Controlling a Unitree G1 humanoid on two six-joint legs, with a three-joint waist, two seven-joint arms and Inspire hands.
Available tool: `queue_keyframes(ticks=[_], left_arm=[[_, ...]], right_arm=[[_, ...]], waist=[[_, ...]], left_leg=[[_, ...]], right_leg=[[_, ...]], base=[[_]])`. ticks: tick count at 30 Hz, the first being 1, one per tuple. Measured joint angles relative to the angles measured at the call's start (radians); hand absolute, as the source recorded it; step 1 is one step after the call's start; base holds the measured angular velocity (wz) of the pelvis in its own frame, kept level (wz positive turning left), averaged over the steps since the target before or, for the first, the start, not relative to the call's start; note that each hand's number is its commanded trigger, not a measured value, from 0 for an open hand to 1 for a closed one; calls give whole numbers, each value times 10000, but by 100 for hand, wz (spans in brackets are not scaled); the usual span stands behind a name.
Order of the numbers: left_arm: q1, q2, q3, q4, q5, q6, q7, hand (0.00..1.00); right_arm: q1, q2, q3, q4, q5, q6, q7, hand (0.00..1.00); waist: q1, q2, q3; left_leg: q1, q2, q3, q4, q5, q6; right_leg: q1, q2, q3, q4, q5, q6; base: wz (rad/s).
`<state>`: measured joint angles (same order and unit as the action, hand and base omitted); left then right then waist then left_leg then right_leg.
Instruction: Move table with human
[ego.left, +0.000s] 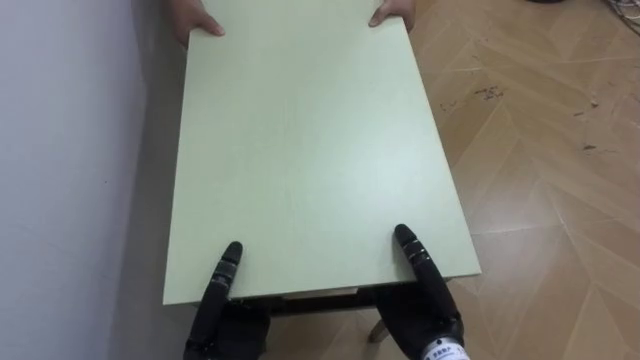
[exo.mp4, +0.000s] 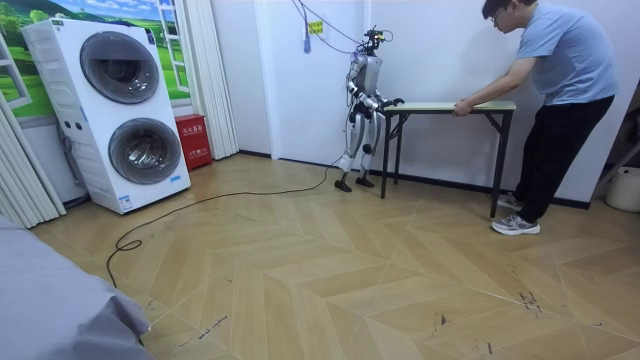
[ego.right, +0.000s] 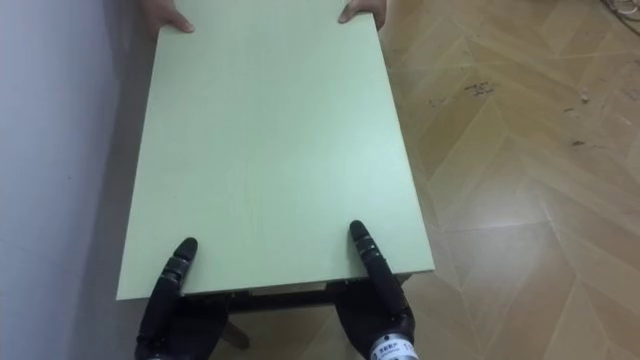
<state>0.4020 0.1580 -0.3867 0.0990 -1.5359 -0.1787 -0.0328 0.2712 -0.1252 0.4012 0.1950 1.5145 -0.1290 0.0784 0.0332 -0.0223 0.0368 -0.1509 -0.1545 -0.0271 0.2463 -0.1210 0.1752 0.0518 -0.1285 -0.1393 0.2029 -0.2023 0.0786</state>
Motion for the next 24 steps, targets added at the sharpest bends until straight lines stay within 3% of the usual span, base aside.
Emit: queue_keyframes(ticks=[3, 6, 8, 10, 11, 12, 14, 18, 24], left_arm=[[1, -14, 43, 17, 21, 70, 0, 98], [1, -54, 57, 70, 189, 163, -5, 60], [0, -92, 58, 126, 268, 249, -5, 38], [-35, -96, 60, 256, 486, 381, -22, 18], [-69, -91, 81, 426, 668, 441, -162, 1], [-87, -70, 92, 511, 856, 467, -241, 0], [-355, 188, 37, 939, 1797, 598, -635, 0], [-983, 173, 3, 1751, 2545, 802, -825, 0], [-1080, 169, -5, 1961, 2823, 1294, -1194, 0]], right_arm=[[6, 34, -16, 29, -12, 1, 0, 100], [63, 34, -83, 52, -13, 3, 33, 100], [88, 34, -142, 145, -16, 8, 107, 90], [102, 34, -269, 254, -59, 81, 205, 54], [102, 34, -325, 276, -83, 152, 205, 6], [92, 36, -330, 285, -98, 171, 205, 0], [7, 67, -325, 444, -161, 250, 290, 0], [-45, -44, -342, 960, -901, 310, 1238, 0], [-58, -249, -425, 1050, -1556, 619, 2063, 0]], waist=[[-1, 4, -2], [3, 20, -12], [2, 45, -21], [-1, 81, -36], [-1, 99, -48], [-5, 104, -50], [-9, 105, -51], [-120, 158, -85], [-315, 134, -111]], left_leg=[[39, -1, -15, -60, 3, -14], [81, 1, -61, -75, 4, -20], [152, 5, -124, -96, 4, -21], [211, 5, -176, -108, 5, -30], [226, 4, -176, -110, 3, -39], [229, 4, -176, -110, 2, -43], [234, -3, -151, -106, -11, -72], [287, -1, -109, -103, -9, -78], [415, 18, -56, -101, -14, -112]], right_leg=[[11, 13, 1, 9, 0, 0], [35, 14, 1, 16, -3, 2], [63, 17, 6, 12, -19, 7], [74, 80, 11, -55, -30, -11], [92, 92, 8, -74, -31, -13], [111, 93, 18, -98, -30, -14], [192, 103, 16, -155, -23, -18], [233, 99, 18, -153, -23, -18], [353, 106, 9, -163, -24, -16]], base=[[0], [3], [6], [6], [0], [0], [-2], [-4], [-4]])
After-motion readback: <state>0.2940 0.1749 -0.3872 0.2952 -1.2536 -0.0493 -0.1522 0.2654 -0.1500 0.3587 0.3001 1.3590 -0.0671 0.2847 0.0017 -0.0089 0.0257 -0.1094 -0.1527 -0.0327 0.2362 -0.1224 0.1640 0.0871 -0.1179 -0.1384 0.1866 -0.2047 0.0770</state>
